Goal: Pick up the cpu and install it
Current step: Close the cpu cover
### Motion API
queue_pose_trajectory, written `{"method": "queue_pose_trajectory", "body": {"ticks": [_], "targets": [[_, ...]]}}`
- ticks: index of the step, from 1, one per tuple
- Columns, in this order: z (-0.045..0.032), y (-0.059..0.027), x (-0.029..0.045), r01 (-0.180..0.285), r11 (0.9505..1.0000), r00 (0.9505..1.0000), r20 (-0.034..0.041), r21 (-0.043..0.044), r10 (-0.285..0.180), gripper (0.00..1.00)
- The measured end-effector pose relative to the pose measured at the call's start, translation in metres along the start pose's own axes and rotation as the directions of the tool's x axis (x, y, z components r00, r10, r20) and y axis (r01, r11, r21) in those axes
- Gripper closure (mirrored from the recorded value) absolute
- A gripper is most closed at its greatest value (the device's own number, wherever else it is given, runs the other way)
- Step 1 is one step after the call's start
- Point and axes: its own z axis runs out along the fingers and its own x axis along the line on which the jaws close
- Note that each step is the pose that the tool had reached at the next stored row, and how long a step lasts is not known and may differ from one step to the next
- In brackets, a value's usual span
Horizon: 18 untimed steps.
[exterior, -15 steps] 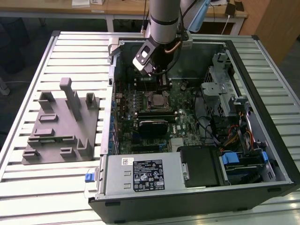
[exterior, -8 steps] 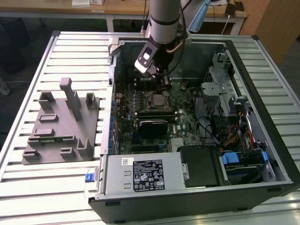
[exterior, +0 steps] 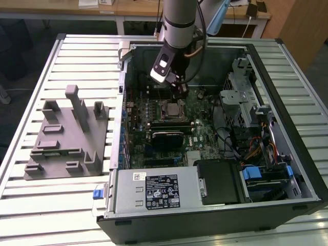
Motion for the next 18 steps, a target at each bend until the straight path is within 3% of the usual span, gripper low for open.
{"method": "queue_pose_trajectory", "body": {"ticks": [4, 9, 12, 18], "targets": [[0.0001, 0.0, 0.0, 0.072, 0.9974, 0.9974, -0.0022, -0.0005, -0.072, 0.89], [0.0002, 0.0, 0.0, 0.162, 0.9867, 0.9867, -0.0049, -0.0014, -0.162, 0.89], [0.0003, 0.0, 0.0, 0.214, 0.9767, 0.9767, -0.0065, -0.002, -0.214, 0.89], [0.0004, 0.0, 0.0, 0.318, 0.948, 0.948, -0.0095, -0.0035, -0.318, 0.89]]}}
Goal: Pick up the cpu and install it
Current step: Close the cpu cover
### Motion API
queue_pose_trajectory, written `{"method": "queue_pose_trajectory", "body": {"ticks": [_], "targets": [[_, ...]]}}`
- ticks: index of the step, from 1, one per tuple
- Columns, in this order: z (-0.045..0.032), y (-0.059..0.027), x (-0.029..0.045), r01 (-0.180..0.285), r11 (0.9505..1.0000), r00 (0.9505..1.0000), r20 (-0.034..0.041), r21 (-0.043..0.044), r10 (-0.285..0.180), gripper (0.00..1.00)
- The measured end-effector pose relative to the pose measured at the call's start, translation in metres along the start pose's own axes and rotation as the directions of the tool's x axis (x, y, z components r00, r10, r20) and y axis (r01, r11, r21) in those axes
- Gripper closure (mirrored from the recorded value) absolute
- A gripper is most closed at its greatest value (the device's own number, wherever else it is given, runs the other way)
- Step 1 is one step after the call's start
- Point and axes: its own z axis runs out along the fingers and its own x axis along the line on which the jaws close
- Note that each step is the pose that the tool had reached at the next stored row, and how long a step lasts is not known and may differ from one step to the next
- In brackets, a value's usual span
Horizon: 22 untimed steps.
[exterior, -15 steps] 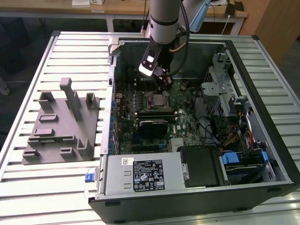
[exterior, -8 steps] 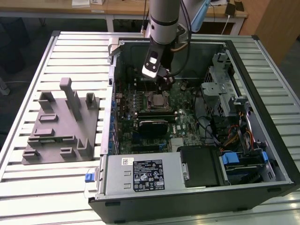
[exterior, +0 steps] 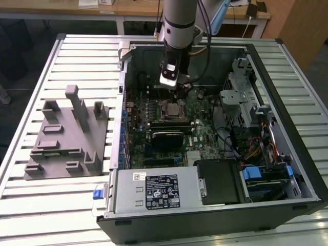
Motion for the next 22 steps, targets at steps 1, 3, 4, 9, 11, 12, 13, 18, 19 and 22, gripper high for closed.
{"method": "queue_pose_trajectory", "body": {"ticks": [1, 3, 4, 9, 11, 12, 13, 18, 19, 22], "targets": [[0.0, 0.0, 0.0, 0.018, 0.9998, 0.9998, -0.0005, -0.0001, -0.018, 0.89], [0.0001, 0.0, 0.0, 0.055, 0.9985, 0.9985, -0.0017, -0.0004, -0.055, 0.89], [0.0001, 0.0, 0.0, 0.073, 0.9973, 0.9973, -0.0022, -0.0006, -0.073, 0.89], [0.0003, 0.0, 0.0, 0.162, 0.9867, 0.9867, -0.0049, -0.0013, -0.162, 0.89], [0.0004, 0.0, 0.0, 0.197, 0.9804, 0.9804, -0.0059, -0.0018, -0.197, 0.89], [0.0005, 0.0, 0.0, 0.214, 0.9769, 0.9768, -0.0064, -0.002, -0.214, 0.89], [0.0005, 0.0, 0.0, 0.231, 0.973, 0.973, -0.0069, -0.0022, -0.231, 0.89], [0.0009, 0.0, 0.0, 0.317, 0.9484, 0.9484, -0.0094, -0.0035, -0.317, 0.89], [0.0009, -0.0001, 0.0, 0.334, 0.9426, 0.9426, -0.0099, -0.0037, -0.334, 0.89], [0.0014, 0.0, 0.0, 0.384, 0.9233, 0.9232, -0.0113, -0.0046, -0.384, 0.89]]}}
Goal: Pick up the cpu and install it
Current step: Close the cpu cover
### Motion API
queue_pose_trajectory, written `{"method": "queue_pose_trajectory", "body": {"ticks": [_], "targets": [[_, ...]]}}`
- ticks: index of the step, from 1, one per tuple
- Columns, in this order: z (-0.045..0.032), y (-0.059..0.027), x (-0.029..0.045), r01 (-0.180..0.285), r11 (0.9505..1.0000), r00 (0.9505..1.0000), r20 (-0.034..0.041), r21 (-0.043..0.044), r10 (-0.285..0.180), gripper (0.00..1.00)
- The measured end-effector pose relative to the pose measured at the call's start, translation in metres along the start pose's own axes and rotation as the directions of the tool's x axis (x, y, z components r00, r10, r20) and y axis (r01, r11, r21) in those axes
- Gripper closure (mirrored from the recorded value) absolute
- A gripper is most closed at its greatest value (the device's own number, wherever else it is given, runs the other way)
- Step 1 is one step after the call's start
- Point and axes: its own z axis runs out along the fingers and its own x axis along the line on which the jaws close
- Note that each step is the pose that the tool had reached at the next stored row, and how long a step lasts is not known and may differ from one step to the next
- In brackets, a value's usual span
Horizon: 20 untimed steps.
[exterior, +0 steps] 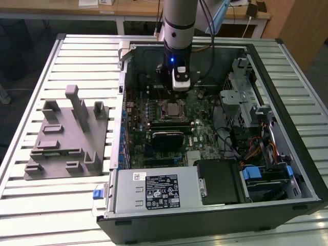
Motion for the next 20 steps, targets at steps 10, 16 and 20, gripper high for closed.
{"method": "queue_pose_trajectory", "body": {"ticks": [10, 16, 20], "targets": [[0.0021, -0.0001, 0.0, 0.182, 0.9833, 0.9833, -0.0053, -0.001, -0.182, 0.89], [0.0037, -0.0001, 0.0, 0.289, 0.9573, 0.9573, -0.0083, -0.0022, -0.289, 0.89], [0.0044, -0.0007, -0.0004, 0.312, 0.9501, 0.9501, -0.0084, 0.0012, -0.312, 0.89]]}}
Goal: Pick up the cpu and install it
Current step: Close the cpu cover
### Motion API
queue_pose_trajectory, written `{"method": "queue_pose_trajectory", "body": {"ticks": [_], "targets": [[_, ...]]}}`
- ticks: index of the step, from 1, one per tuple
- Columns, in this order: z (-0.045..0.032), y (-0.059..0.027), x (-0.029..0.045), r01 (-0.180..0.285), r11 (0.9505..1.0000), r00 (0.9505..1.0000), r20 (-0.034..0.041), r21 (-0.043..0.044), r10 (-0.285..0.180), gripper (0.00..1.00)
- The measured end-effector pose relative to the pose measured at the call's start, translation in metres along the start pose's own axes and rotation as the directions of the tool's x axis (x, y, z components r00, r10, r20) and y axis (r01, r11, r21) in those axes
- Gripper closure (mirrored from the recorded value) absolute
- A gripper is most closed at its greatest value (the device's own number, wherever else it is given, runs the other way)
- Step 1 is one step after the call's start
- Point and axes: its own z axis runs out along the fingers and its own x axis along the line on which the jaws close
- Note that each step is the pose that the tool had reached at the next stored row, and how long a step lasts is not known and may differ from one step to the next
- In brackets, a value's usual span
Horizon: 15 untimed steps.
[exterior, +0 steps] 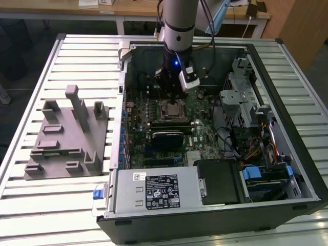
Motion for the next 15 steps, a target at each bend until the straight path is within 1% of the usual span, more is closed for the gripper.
{"method": "queue_pose_trajectory", "body": {"ticks": [10, 15], "targets": [[0.006, -0.0037, -0.0006, 0.011, 0.9999, 0.9999, -0.0013, 0.0008, -0.011, 0.89], [0.0068, -0.0042, 0.0021, 0.026, 0.9997, 0.9997, -0.0015, 0.0006, -0.026, 0.89]]}}
